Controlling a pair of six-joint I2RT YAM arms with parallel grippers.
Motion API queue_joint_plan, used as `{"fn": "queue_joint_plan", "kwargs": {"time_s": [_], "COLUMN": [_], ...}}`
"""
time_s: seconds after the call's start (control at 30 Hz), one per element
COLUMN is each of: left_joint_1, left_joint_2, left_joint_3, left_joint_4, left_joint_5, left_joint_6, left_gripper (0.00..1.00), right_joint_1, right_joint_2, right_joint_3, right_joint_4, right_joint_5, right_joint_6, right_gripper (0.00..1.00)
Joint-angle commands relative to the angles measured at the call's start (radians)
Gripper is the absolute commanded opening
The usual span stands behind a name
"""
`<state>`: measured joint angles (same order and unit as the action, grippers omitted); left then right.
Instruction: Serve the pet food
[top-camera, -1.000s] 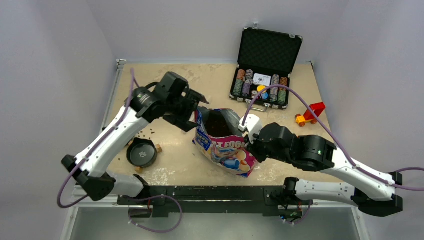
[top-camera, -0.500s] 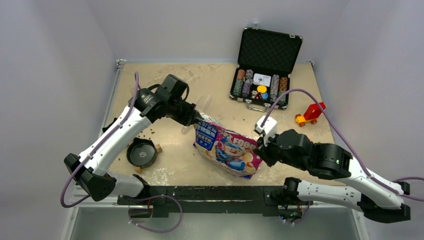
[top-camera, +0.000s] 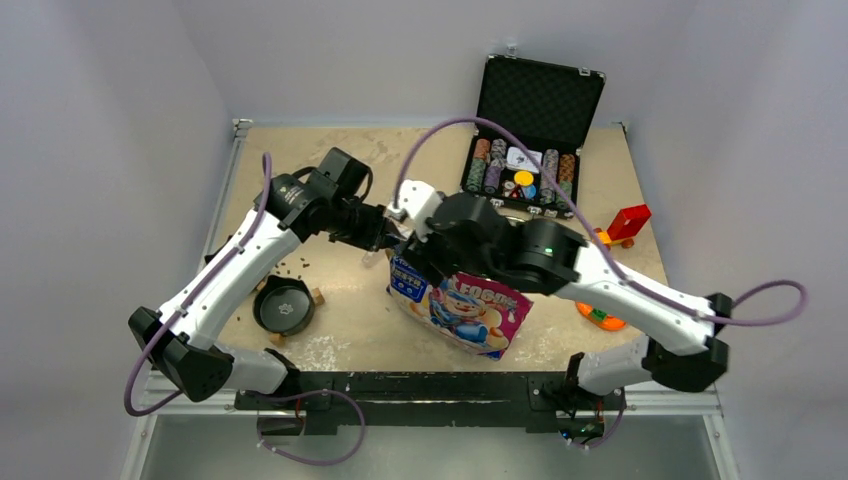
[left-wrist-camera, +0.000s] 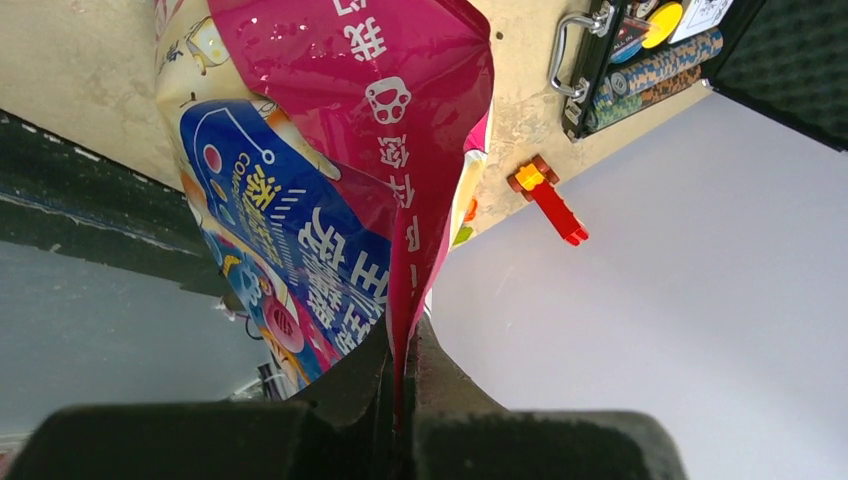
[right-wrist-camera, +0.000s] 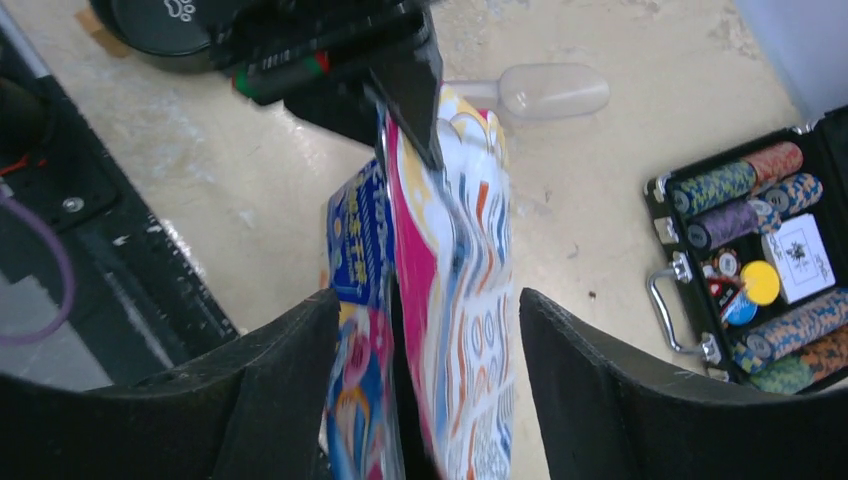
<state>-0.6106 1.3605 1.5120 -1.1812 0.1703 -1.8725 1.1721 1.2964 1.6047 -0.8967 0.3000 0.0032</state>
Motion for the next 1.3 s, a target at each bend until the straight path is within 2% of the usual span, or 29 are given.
{"fn": "queue_joint_plan", "kwargs": {"time_s": [0.0,0.1,0.17,0.2,0.27,0.3,0.37,0.43,0.53,0.6,0.73,0.8,0.9,0.93,1.0,1.13,1.27], "left_joint_1": [0.024,0.026,0.026,0.025,0.026,0.026,0.038,0.05,0.065,0.069,0.069,0.069,0.078,0.087,0.104,0.146,0.169], "left_joint_2": [-0.099,-0.14,-0.145,-0.146,-0.146,-0.148,-0.161,-0.184,-0.188,-0.178,-0.157,-0.154,-0.156,-0.16,-0.168,-0.173,-0.145], "left_joint_3": [0.035,-0.016,-0.042,-0.052,-0.061,-0.065,-0.083,-0.113,-0.113,-0.104,-0.087,-0.081,-0.084,-0.089,-0.095,-0.1,-0.074], "left_joint_4": [0.087,0.13,0.148,0.155,0.158,0.152,0.156,0.18,0.196,0.196,0.196,0.192,0.185,0.181,0.175,0.174,0.176], "left_joint_5": [0.038,0.038,0.072,0.083,0.081,0.072,0.056,0.04,0.03,0.037,0.055,0.049,0.022,0.013,-0.006,-0.017,-0.005], "left_joint_6": [-0.101,-0.123,-0.138,-0.144,-0.147,-0.148,-0.157,-0.177,-0.175,-0.171,-0.168,-0.166,-0.165,-0.165,-0.163,-0.155,-0.133], "left_gripper": [0.0,0.0,0.0,0.0,0.0,0.0,0.0,0.0,0.0,0.0,0.0,0.0,0.0,0.0,0.0,0.0,0.0], "right_joint_1": [0.015,0.015,0.017,0.019,0.021,0.022,0.027,0.027,0.026,0.026,0.027,0.027,0.027,0.027,0.027,0.027,0.024], "right_joint_2": [0.108,0.114,0.121,0.122,0.109,0.093,0.039,-0.044,-0.087,-0.098,-0.057,-0.01,0.035,0.028,-0.017,-0.254,-0.291], "right_joint_3": [0.046,0.025,0.005,-0.011,-0.03,-0.033,-0.048,-0.126,-0.178,-0.216,-0.199,-0.153,-0.11,-0.124,-0.187,-0.362,-0.381], "right_joint_4": [0.07,0.078,0.053,0.047,0.041,0.031,0.013,0.055,0.002,-0.004,0.002,-0.009,-0.051,-0.059,-0.072,-0.002,-0.046], "right_joint_5": [0.086,0.127,0.157,0.21,0.336,0.375,0.382,0.345,0.268,0.263,0.266,0.282,0.342,0.365,0.408,0.419,0.379], "right_joint_6": [-0.094,-0.089,-0.096,-0.093,-0.082,-0.082,-0.081,-0.101,-0.045,-0.02,-0.022,-0.036,-0.03,-0.026,-0.014,0.015,0.054], "right_gripper": [0.68,0.64,0.58,0.48,0.13,0.0,0.0,0.0,0.0,0.11,0.15,0.15,0.0,0.0,0.0,0.0,0.0]}}
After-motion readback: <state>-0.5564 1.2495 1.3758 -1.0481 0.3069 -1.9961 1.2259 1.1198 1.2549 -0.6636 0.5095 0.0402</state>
